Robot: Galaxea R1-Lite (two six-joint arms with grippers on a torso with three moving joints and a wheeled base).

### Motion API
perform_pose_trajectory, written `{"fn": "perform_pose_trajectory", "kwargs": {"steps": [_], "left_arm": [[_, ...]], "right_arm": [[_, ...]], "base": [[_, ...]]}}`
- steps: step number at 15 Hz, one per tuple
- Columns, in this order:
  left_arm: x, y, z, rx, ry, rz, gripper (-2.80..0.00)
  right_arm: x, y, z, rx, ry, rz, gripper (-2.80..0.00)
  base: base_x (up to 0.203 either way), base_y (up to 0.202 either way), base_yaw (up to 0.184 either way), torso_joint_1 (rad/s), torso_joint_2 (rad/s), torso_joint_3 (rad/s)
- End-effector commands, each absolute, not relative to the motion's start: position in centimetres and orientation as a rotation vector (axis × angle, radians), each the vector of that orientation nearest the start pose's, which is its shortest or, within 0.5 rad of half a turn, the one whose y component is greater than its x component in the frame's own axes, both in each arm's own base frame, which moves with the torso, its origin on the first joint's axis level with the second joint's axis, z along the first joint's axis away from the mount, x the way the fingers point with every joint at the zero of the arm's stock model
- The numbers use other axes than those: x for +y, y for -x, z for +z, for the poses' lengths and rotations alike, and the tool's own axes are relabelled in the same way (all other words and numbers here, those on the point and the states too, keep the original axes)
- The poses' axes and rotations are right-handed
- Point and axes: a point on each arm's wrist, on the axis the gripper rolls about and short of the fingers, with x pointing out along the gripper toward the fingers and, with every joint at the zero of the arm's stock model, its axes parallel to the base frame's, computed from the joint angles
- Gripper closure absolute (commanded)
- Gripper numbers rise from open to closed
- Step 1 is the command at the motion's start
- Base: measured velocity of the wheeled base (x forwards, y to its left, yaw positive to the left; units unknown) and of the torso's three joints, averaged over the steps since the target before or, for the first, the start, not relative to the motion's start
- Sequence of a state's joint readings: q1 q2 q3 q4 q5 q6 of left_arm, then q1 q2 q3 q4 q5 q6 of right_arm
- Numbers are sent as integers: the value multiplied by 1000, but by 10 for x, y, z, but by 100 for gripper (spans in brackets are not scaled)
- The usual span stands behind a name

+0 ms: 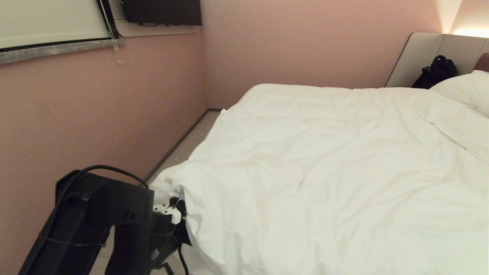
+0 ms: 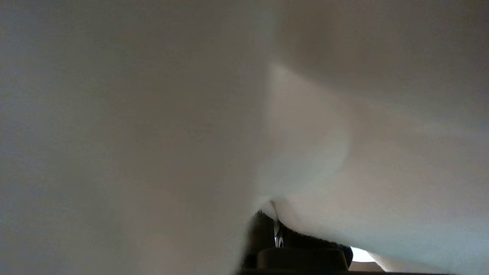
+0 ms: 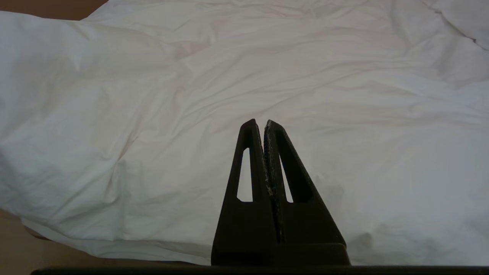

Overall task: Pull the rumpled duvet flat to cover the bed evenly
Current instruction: Flatten the corners of the folded blanket

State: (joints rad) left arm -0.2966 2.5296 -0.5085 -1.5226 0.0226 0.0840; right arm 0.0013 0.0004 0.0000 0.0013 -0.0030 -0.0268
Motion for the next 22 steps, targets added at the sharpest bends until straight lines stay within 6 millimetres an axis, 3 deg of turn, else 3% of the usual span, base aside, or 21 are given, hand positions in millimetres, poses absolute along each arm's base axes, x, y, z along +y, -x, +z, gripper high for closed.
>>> {"fn": "perform_pose_trajectory", "kwargs": {"steps": [1, 8, 22], "left_arm": [[-96, -315, -63, 443, -156, -289, 0], [-95, -313, -51, 419, -143, -285, 0], [-87, -287, 4, 340, -128, -286, 0]], "right_arm": [[0, 23, 75, 2, 28, -2, 0], [0, 23, 75, 2, 28, -2, 0], [0, 23, 75, 2, 28, -2, 0]], "base": [[0, 0, 0, 0, 0, 0], [0, 0, 0, 0, 0, 0], [0, 0, 0, 0, 0, 0]]}}
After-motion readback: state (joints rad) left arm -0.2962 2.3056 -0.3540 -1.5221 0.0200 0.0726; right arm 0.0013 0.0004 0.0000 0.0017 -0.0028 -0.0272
